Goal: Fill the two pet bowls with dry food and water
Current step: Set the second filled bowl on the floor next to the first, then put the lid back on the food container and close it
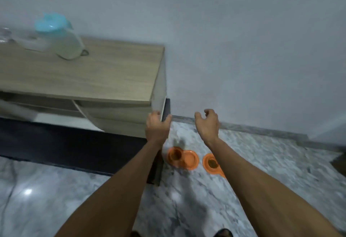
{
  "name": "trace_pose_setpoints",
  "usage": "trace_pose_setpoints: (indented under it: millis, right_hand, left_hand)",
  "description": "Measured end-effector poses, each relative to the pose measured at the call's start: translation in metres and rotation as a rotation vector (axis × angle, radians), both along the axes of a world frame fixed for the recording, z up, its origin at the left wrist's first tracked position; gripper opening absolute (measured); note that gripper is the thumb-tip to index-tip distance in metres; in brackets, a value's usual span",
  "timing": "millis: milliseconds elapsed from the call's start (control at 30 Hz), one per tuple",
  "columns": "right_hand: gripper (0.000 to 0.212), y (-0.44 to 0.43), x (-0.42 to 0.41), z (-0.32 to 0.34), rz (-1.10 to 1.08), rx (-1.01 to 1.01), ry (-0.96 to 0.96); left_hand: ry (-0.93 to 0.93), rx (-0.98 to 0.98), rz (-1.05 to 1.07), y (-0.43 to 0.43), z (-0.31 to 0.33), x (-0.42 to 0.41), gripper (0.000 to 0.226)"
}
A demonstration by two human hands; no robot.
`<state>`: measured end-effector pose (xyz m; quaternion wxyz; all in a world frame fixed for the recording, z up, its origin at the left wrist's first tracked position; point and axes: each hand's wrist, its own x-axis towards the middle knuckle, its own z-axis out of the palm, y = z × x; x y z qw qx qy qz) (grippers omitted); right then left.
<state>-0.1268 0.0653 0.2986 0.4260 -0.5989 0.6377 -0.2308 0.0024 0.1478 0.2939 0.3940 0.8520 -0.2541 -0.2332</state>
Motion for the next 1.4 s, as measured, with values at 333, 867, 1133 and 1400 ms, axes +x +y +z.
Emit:
trace_pose_setpoints:
  millis: [333, 867, 1133, 1400]
  right_hand:
    - [0.018, 0.111, 0.214, 0.075, 0.146, -0.107, -0.083]
    - [0.035, 0.148, 0.55, 0.081, 0.351, -0.116, -0.139]
    - [0.028, 0.119, 0.691, 0.067, 0.32, -0.084, -0.102]
    - [0.041, 0.063, 0.782, 0.051, 0.067, -0.124, -0.007]
  left_hand:
    - [-0.093, -0.019, 0.143, 0.151, 0.085, 0.211, 0.046]
    - [-0.112, -0.054, 0.31, 0.21, 0.101, 0.515, 0.044]
    - [-0.138, -0.009, 0.358, 0.204, 0.094, 0.681, 0.034]
    - [-0.119, 0.019, 0.285, 0.167, 0.064, 0.83, 0.032]
